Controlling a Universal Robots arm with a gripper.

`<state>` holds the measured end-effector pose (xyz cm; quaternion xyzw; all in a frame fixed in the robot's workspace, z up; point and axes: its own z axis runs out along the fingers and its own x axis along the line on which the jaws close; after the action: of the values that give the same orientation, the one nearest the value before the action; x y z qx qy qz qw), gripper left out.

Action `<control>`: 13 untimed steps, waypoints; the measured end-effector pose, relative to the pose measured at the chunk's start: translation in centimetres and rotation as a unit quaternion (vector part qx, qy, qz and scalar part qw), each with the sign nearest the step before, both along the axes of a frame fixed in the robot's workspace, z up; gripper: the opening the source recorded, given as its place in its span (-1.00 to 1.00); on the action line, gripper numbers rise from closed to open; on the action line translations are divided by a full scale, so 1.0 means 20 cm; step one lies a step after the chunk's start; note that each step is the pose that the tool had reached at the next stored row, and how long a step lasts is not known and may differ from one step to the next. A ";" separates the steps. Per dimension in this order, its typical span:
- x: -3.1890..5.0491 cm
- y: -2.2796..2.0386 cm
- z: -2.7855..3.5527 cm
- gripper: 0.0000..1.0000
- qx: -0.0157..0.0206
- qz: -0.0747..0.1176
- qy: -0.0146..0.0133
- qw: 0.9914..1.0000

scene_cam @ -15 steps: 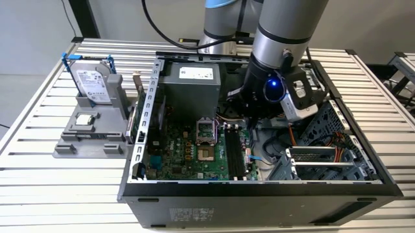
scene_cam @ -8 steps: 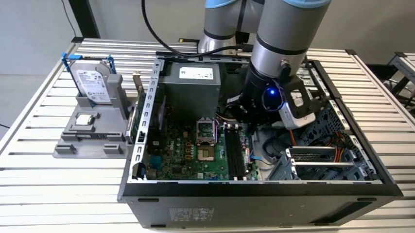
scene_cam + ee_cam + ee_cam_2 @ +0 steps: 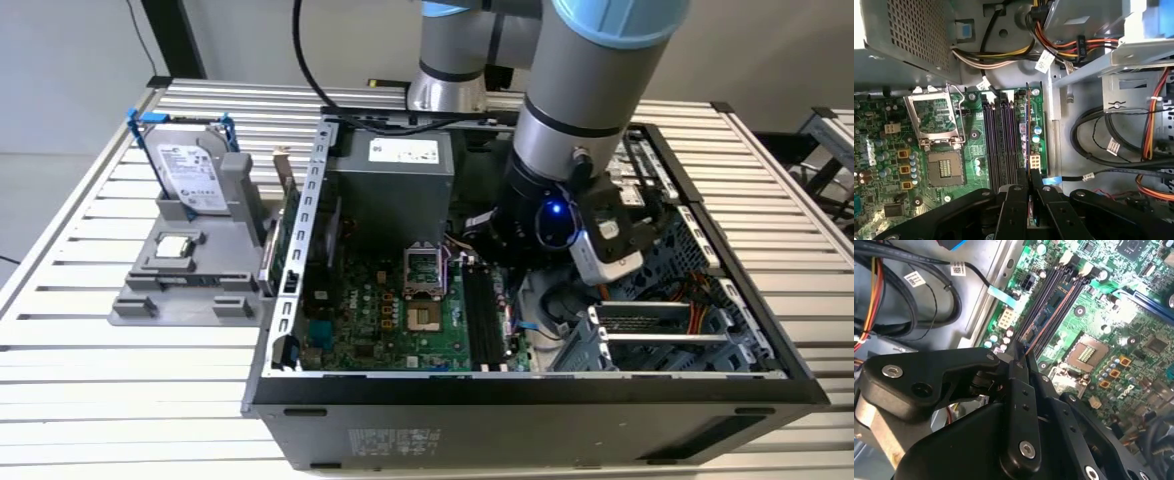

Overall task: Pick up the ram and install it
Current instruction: 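Insert the ram into the slot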

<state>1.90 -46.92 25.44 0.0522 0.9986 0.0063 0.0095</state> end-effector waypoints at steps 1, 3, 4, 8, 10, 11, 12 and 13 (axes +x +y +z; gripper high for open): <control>0.000 -0.001 -0.009 -1.00 0.000 0.000 0.000 1.000; 0.000 -0.001 -0.027 -1.00 0.000 0.001 0.000 1.000; 0.000 -0.001 -0.036 -1.00 0.000 0.003 0.000 1.000; 0.000 -0.001 -0.073 -1.00 0.000 0.027 0.000 1.000; -0.001 -0.001 -0.091 -1.00 0.000 0.038 0.000 0.999; -0.001 -0.001 -0.095 -1.00 0.000 0.039 0.000 0.999; -0.001 -0.001 -0.095 -1.00 0.000 0.039 0.000 0.999; -0.002 -0.001 -0.095 -1.00 0.000 0.039 0.000 0.999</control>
<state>1.87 -46.93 23.55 0.0132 0.9998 0.0066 0.0092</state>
